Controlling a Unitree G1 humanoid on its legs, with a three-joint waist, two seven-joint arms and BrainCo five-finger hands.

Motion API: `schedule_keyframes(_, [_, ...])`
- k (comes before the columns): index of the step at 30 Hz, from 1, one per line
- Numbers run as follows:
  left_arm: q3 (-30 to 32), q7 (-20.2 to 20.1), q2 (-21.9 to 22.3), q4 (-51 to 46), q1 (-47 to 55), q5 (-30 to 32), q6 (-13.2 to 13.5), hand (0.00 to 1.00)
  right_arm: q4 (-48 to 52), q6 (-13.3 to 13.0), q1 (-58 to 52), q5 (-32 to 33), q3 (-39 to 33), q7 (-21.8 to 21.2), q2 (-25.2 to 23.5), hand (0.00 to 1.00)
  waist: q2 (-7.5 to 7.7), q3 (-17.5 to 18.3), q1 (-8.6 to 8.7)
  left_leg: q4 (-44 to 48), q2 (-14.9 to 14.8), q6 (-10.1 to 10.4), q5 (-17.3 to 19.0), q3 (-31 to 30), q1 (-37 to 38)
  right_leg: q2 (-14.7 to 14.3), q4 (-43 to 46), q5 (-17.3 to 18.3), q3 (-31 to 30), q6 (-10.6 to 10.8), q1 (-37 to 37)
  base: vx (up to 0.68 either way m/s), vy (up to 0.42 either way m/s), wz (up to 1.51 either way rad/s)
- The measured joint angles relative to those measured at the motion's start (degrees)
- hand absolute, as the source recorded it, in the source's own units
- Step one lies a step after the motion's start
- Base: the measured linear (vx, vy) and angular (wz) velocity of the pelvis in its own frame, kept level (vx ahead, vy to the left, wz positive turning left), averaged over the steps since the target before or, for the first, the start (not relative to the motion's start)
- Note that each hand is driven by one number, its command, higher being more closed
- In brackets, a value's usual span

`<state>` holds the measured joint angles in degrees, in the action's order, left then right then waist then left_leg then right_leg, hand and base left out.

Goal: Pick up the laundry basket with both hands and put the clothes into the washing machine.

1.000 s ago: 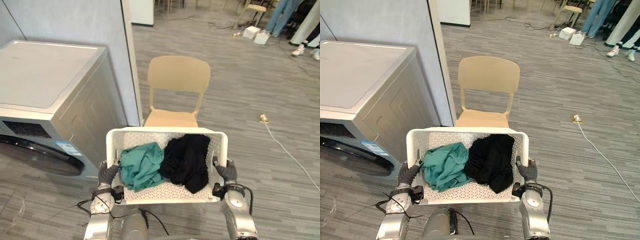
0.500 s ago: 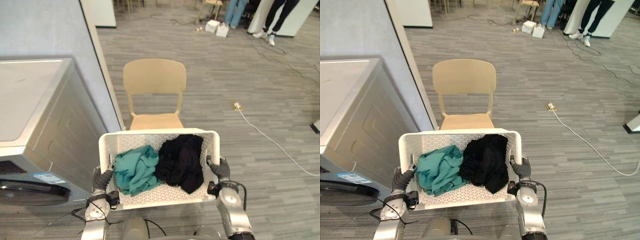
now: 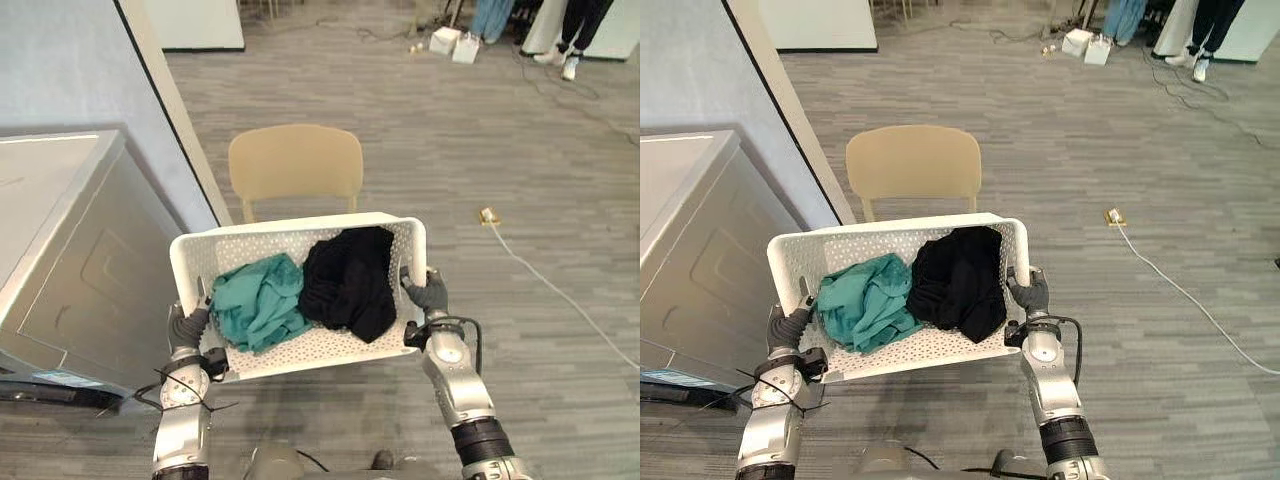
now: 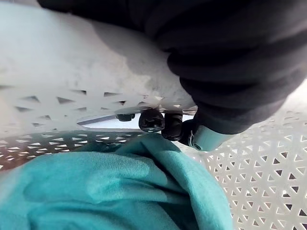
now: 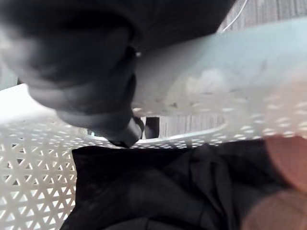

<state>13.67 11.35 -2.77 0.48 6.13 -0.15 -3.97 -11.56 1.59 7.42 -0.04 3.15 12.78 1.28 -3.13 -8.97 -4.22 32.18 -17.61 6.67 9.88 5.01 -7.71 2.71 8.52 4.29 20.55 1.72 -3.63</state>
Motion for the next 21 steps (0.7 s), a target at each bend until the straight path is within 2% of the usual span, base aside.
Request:
schedule_keyframes(2, [-0.1,0.0,0.0,0.0,-0.7,-0.2,0.0,1.00,-0.1,0.0,0.6,0.0,-0.1,0.1,0.4,1.00,-0.26,-0.6,0.00,-0.2,-0.2,-0.9,0.8,0.0,-1.4,0.5,-0.3,0.0,0.3,0.0,-0.3,0.04,0.077,0.17])
schedule_keyframes(3, [-0.1,0.0,0.0,0.1,-2.1,-0.1,-0.1,1.00,-0.7,0.0,1.2,0.0,-0.5,0.8,0.4,1.00,-0.58,-1.7,0.15,-3.8,-0.2,-1.1,0.5,-0.1,-1.8,0.7,0.5,0.0,1.1,0.0,0.0,0.00,0.173,0.16])
schedule_keyframes(4, [-0.2,0.0,-0.2,0.3,-3.3,0.4,-0.2,1.00,-1.2,0.0,1.6,0.1,-0.9,1.2,0.3,1.00,-0.82,-2.3,-0.15,-6.8,-0.1,0.4,0.6,0.0,-1.2,0.9,2.0,0.2,1.0,0.5,1.4,-0.01,0.193,0.10])
schedule_keyframes(5, [-0.2,0.0,-0.8,0.7,-4.0,0.7,-0.3,1.00,-1.3,0.1,1.9,0.1,-1.2,1.2,0.0,1.00,-0.22,-2.7,-0.25,-7.4,0.5,0.6,0.7,0.2,-1.3,1.4,2.6,0.3,0.8,0.7,2.3,-0.02,0.187,-0.04])
schedule_keyframes(6, [-0.2,0.0,-2.0,2.2,-5.8,0.7,-0.6,1.00,-1.4,0.4,2.7,0.2,-1.9,1.2,-0.6,1.00,0.56,-4.1,-1.18,-6.8,1.5,0.4,0.6,0.5,-2.1,2.2,3.4,0.3,0.7,0.8,3.3,-0.04,0.166,-0.01])
schedule_keyframes(8, [-0.1,0.3,-3.2,2.8,-7.8,0.6,-0.8,1.00,-3.0,1.3,6.0,0.2,-2.9,1.2,-0.6,1.00,0.81,-7.4,-1.42,-4.2,2.4,0.4,0.6,0.1,-3.7,3.5,4.9,0.4,1.0,0.9,4.2,-0.11,0.152,0.08])
schedule_keyframes(10, [-0.1,0.8,-4.8,3.8,-12.5,-0.1,-0.8,1.00,-6.3,1.6,13.3,1.1,-4.1,1.3,0.7,1.00,0.42,-11.8,-1.72,-2.7,2.9,0.0,0.5,-0.1,-7.2,4.6,8.4,0.5,0.9,1.1,8.8,-0.25,0.121,0.02])
schedule_keyframes(12, [-0.2,1.6,-7.5,6.1,-20.5,-2.6,-0.9,1.00,-8.7,2.5,22.5,2.8,-4.6,2.1,3.3,1.00,0.40,-14.9,-3.19,-1.2,3.3,-1.3,-0.5,0.3,-13.8,5.5,11.9,0.6,-0.3,1.2,16.4,-0.30,0.087,-0.25])
schedule_keyframes(14, [-0.9,2.5,-9.8,9.5,-27.6,-5.0,-0.9,1.00,-11.9,3.1,29.7,4.7,-4.8,2.7,5.9,1.00,0.45,-17.1,-3.25,-0.7,3.4,-1.7,-1.6,0.6,-17.7,5.9,13.7,0.1,-0.7,1.3,21.0,-0.26,0.037,-0.17])
schedule_keyframes(15, [-1.9,3.1,-10.9,11.2,-31.2,-6.5,-1.3,1.00,-12.4,3.8,32.7,5.6,-5.1,3.6,7.2,1.00,0.42,-17.2,-3.38,-0.1,3.3,-1.9,-1.9,0.8,-20.1,6.1,14.9,0.0,-1.0,1.2,23.5,-0.20,0.015,-0.12])
schedule_keyframes(18, [-3.0,4.5,-12.6,13.5,-39.6,-9.4,-1.7,1.00,-12.5,4.0,39.2,7.8,-5.7,5.3,10.4,1.00,0.53,-17.5,-3.66,1.3,2.6,-2.2,-2.5,1.5,-23.6,6.4,17.0,-0.5,-1.9,0.8,28.0,-0.12,0.003,-0.22])
schedule_keyframes(21, [-3.6,6.0,-15.2,15.6,-49.1,-12.0,-1.6,1.00,-12.5,3.9,46.7,9.4,-8.1,7.3,11.3,1.00,0.52,-17.6,-3.02,1.5,2.2,-2.3,-3.5,0.9,-27.0,6.4,17.5,-1.1,-1.7,0.3,31.1,-0.08,0.003,-0.05])
